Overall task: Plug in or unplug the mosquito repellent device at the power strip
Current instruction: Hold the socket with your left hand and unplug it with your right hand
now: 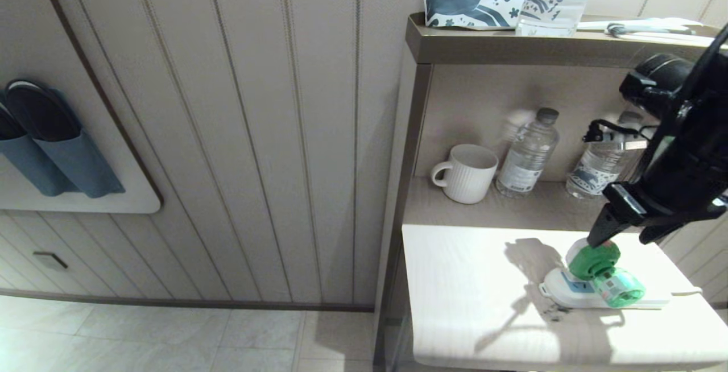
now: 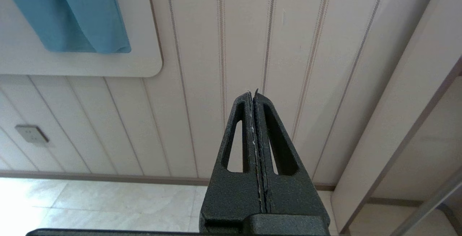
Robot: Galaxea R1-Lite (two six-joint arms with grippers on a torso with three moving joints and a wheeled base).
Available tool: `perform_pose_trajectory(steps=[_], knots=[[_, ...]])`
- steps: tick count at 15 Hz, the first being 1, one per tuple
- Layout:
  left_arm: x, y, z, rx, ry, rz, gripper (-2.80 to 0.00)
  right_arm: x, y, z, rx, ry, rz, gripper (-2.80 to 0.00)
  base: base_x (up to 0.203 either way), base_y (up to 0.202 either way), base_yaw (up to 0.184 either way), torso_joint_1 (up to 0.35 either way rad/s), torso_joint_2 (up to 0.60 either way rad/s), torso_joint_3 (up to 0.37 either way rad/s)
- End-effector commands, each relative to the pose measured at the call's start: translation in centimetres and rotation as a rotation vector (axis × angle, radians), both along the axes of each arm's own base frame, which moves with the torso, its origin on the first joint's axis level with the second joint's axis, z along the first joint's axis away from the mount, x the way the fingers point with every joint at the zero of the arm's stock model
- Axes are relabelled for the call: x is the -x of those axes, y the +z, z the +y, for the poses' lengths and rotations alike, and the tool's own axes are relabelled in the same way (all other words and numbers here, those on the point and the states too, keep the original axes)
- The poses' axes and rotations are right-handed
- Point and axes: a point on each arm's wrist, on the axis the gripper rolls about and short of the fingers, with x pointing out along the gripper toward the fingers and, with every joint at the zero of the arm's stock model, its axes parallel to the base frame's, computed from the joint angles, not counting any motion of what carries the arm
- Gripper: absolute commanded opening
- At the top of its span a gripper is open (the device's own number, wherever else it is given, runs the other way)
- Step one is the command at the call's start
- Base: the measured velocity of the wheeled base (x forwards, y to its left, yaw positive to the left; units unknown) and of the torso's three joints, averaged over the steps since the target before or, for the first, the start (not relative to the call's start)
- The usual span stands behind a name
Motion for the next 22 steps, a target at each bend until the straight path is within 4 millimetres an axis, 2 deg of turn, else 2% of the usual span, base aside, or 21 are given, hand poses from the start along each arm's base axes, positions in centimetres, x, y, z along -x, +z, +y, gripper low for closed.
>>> perform_pose_trajectory(steps=[1, 10, 14, 22], knots=[[0.0, 0.0, 0.0, 0.0, 0.0, -0.001, -2.8, 0.0, -1.1, 0.0, 0.003, 0.0, 0.057, 0.0, 0.0, 0.0, 0.0, 0.0, 0.0, 0.0], [0.0, 0.0, 0.0, 0.0, 0.0, -0.001, -2.8, -2.4, -5.1, 0.2, -0.002, 0.0, 0.093, 0.0, 0.0, 0.0, 0.0, 0.0, 0.0, 0.0], [0.0, 0.0, 0.0, 0.0, 0.0, -0.001, -2.8, -2.1, -5.8, 0.4, -0.004, 0.005, 0.12, 0.0, 0.0, 0.0, 0.0, 0.0, 0.0, 0.0], [0.0, 0.0, 0.0, 0.0, 0.0, -0.001, -2.8, -3.1, -6.6, 0.5, -0.008, 0.004, 0.086, 0.0, 0.0, 0.0, 0.0, 0.0, 0.0, 0.0]])
